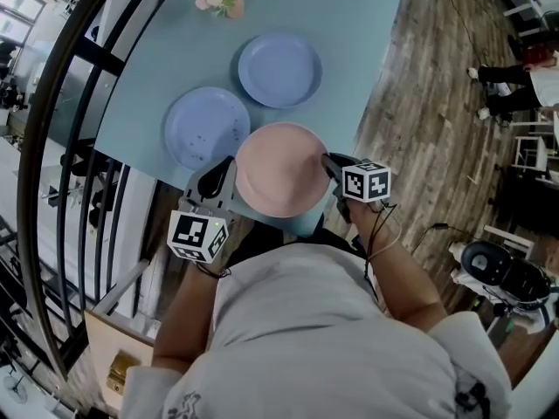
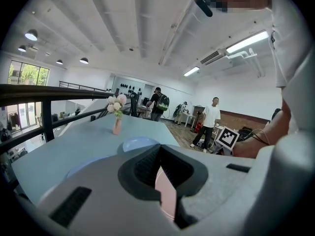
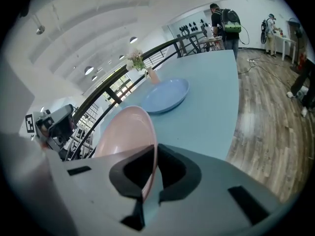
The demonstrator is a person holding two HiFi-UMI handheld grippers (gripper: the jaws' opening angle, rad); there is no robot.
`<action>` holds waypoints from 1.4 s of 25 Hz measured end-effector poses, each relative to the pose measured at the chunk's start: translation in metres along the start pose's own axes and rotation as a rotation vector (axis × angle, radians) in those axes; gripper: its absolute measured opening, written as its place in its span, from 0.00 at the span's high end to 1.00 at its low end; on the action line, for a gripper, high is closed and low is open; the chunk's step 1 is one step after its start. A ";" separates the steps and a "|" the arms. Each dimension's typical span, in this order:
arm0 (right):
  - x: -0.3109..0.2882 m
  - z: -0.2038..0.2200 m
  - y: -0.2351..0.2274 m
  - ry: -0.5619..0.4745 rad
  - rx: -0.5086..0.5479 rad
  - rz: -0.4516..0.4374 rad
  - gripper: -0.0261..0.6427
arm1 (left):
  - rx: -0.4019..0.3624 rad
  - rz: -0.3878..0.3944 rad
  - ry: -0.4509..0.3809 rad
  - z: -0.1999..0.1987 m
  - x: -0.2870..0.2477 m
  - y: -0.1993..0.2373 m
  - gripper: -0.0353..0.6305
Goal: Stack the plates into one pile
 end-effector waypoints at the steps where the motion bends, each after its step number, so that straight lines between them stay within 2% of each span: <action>1: 0.001 -0.002 0.002 -0.008 -0.012 -0.001 0.93 | -0.004 0.002 -0.008 -0.004 0.001 0.002 0.94; 9: 0.012 -0.025 0.010 -0.078 -0.031 0.017 0.93 | -0.048 0.043 -0.040 -0.022 0.000 0.006 0.94; 17: 0.020 -0.045 0.009 -0.112 -0.044 0.011 0.93 | -0.045 0.065 -0.043 -0.026 -0.014 -0.001 0.94; 25: 0.021 -0.070 0.000 -0.112 -0.041 -0.018 0.93 | -0.038 0.036 -0.034 -0.030 -0.030 -0.003 0.94; 35: -0.001 -0.123 -0.025 -0.079 -0.019 -0.055 0.93 | -0.003 -0.050 -0.014 -0.029 -0.065 0.006 0.94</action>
Point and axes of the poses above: the fingertips, and each gripper's own axes: x backward along the fingers, y to its left, z out of its underside, the point moved 1 cm from there along x, backward along the fingers, and after that the axes turned 8 degrees about -x, right-handed, at the moved point
